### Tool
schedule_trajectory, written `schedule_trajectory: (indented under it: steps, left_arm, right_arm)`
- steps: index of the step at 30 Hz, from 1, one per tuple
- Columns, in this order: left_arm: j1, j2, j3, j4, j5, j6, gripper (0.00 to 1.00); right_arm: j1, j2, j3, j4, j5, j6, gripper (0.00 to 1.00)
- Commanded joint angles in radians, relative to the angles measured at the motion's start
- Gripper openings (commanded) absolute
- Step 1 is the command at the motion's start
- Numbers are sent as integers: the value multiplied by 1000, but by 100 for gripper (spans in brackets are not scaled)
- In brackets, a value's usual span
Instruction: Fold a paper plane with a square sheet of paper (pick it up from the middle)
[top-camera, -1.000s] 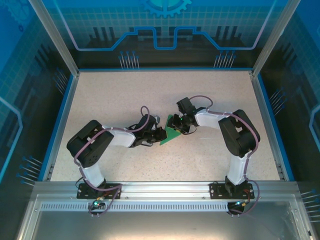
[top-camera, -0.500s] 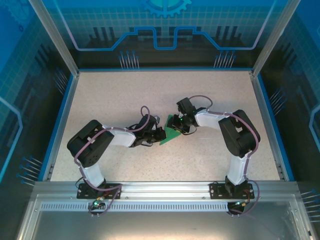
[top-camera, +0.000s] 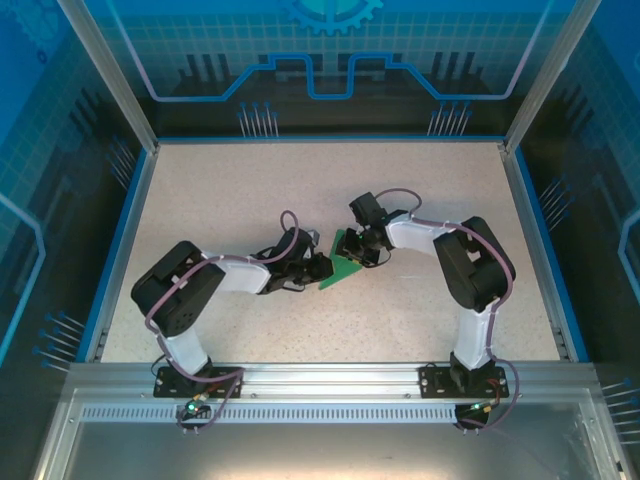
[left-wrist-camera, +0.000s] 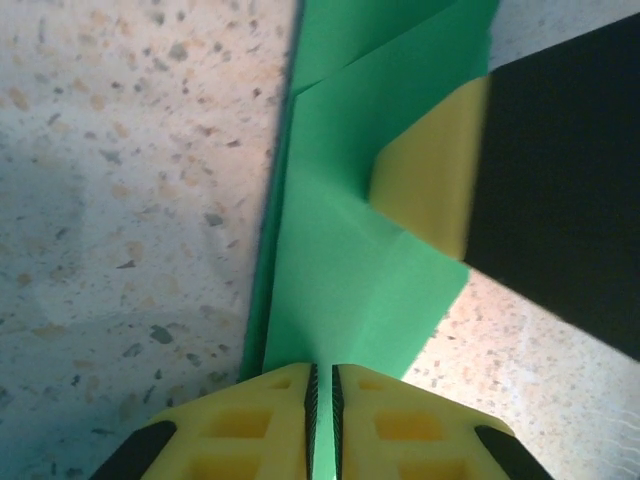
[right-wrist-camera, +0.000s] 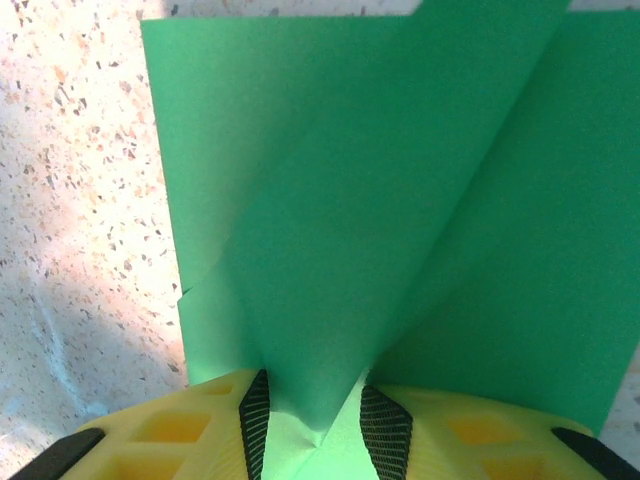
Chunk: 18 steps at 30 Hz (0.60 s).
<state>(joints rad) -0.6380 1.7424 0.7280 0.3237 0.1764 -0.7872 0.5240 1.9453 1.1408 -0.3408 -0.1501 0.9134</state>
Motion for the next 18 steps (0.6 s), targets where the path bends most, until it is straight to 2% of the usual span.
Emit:
schedule_trajectory:
  steps: [1, 11, 18]
  left_arm:
    - [0, -75, -24, 54, 39, -29, 18]
    - [-1, -49, -58, 142, 88, -102, 18]
    - [-3, -3, -49, 132, 135, -103, 22]
  right_arm:
    - [-9, 235, -112, -231, 259, 9, 39]
    - [-7, 257, -107, -234, 253, 24, 39]
    - [-7, 267, -104, -235, 251, 29, 39]
